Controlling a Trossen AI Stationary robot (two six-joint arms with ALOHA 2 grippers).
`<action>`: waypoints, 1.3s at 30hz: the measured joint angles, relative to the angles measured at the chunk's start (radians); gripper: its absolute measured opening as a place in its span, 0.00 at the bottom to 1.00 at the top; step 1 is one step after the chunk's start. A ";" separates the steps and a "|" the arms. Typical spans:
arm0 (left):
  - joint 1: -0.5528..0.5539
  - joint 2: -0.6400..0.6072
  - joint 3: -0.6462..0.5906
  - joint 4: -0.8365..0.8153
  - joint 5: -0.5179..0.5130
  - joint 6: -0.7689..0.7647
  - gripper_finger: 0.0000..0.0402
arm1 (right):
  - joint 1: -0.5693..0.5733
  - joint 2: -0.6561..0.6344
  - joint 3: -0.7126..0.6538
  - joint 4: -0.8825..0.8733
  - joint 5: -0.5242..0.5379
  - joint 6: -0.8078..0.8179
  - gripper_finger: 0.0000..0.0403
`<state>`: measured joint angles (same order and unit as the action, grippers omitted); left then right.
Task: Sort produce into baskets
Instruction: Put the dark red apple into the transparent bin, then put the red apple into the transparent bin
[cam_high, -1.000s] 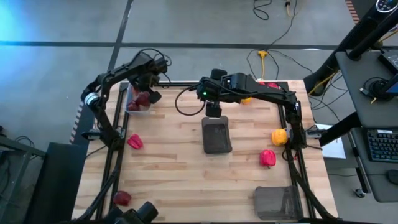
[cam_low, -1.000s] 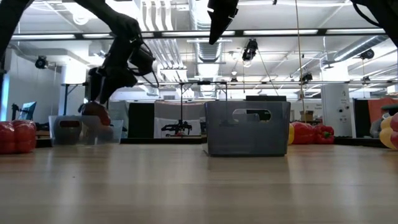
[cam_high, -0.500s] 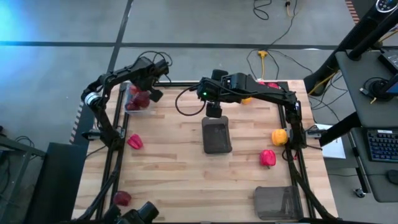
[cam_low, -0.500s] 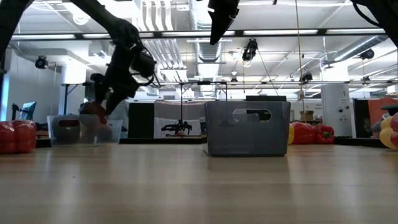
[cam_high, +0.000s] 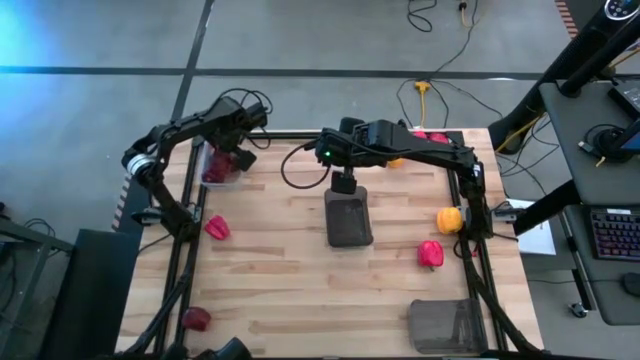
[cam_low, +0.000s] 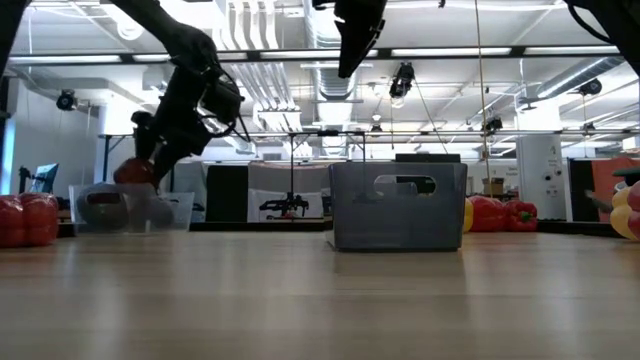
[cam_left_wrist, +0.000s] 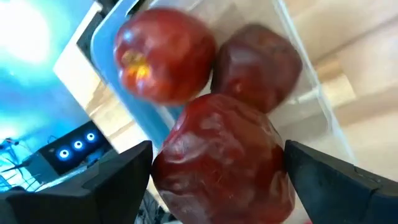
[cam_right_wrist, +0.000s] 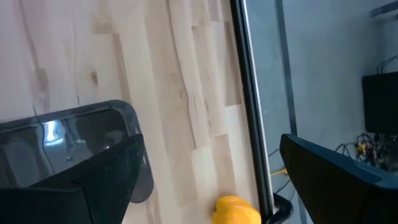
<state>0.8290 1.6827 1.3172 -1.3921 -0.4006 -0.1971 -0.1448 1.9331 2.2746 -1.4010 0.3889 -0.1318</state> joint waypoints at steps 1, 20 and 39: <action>-0.005 -0.012 0.009 -0.021 0.006 -0.006 0.85 | 0.000 0.000 -0.001 0.000 0.000 0.002 0.91; -0.091 -0.173 -0.263 0.203 0.115 -0.166 0.85 | 0.010 0.000 -0.002 0.000 -0.007 0.046 0.91; -0.333 -0.459 -0.067 -0.021 0.218 -0.273 0.85 | 0.070 0.000 -0.002 -0.026 -0.008 0.168 0.91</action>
<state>0.4961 1.2236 1.2500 -1.4127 -0.1830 -0.4697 -0.0745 1.9331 2.2726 -1.4274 0.3809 0.0358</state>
